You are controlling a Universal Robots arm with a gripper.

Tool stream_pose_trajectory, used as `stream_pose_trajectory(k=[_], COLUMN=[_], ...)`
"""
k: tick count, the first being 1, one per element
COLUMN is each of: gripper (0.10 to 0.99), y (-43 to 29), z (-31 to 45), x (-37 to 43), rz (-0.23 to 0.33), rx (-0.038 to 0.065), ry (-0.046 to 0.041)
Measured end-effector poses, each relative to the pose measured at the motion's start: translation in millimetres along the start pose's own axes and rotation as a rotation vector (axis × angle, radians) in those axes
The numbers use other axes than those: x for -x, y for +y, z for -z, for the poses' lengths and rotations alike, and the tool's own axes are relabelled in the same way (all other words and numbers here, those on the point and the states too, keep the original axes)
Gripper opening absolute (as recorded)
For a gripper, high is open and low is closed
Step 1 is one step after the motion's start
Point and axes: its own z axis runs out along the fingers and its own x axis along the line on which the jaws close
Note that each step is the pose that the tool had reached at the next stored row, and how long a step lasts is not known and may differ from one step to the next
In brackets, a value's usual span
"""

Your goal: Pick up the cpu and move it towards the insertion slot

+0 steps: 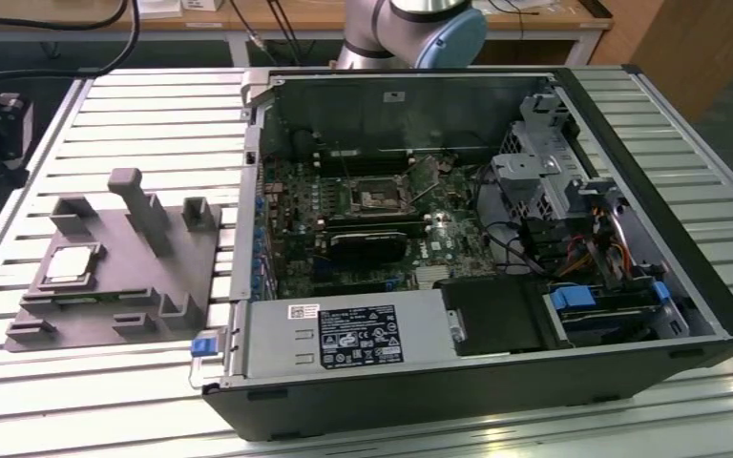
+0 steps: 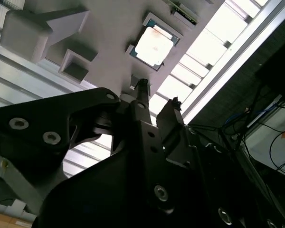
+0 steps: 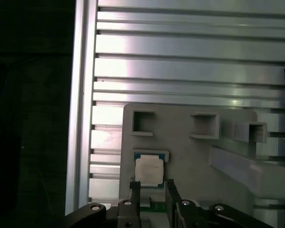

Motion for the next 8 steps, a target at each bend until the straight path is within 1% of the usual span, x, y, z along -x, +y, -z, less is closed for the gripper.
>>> stream_pose_trajectory(k=[1,2,5,6,7,8], gripper=[0.353,0.353,0.525,0.525,0.584,0.584], y=[-0.1,-0.1,-0.6,-0.8,-1.1,-1.5], z=[-0.9,-2.0,-4.3,-5.3,-6.6,-8.0], x=[-0.1,-0.1,-0.6,-0.8,-0.9,-1.0], rz=[0.000,0.001,0.002,0.003,0.003,0.004], rx=[0.000,0.000,-0.001,-0.001,-0.001,-0.001], ry=[0.0001,0.0001,0.0003,0.0002,0.0002,0.0002])
